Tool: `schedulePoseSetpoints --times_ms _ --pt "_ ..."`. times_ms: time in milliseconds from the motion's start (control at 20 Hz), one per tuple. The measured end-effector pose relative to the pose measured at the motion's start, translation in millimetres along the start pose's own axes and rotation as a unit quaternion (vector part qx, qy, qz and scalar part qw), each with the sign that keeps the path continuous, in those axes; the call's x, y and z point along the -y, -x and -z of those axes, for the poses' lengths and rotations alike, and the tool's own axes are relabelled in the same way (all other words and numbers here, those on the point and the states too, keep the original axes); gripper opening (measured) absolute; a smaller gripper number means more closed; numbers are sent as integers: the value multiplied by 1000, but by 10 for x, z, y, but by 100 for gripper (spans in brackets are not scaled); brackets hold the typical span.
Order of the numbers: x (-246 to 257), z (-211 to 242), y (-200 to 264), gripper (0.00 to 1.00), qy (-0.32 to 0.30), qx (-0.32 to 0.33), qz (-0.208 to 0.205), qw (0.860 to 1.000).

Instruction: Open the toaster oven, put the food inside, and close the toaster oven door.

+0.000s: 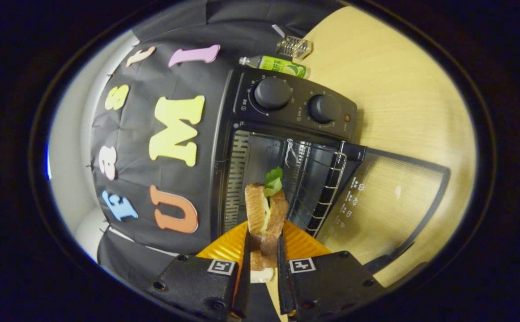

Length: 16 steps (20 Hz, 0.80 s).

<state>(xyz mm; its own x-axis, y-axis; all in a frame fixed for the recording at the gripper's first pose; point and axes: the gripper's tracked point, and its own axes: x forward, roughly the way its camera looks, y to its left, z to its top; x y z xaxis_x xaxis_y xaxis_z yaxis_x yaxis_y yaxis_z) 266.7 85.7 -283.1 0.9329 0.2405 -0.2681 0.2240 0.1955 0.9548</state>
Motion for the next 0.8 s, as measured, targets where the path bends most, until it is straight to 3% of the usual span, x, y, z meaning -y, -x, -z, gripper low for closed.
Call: schedulePoseSetpoints --times_ms 100,150,200,350,450,800 --pt "10 24 -117 32 12 30 1 999" --pt "-1 24 -168 38 14 44 -1 999" --pt "-61 46 -166 51 14 51 -15 998" --pt "-43 133 -142 90 49 56 0 997" --pt "15 214 -87 100 64 46 16 997" --pt "154 398 252 100 184 8 63 981"
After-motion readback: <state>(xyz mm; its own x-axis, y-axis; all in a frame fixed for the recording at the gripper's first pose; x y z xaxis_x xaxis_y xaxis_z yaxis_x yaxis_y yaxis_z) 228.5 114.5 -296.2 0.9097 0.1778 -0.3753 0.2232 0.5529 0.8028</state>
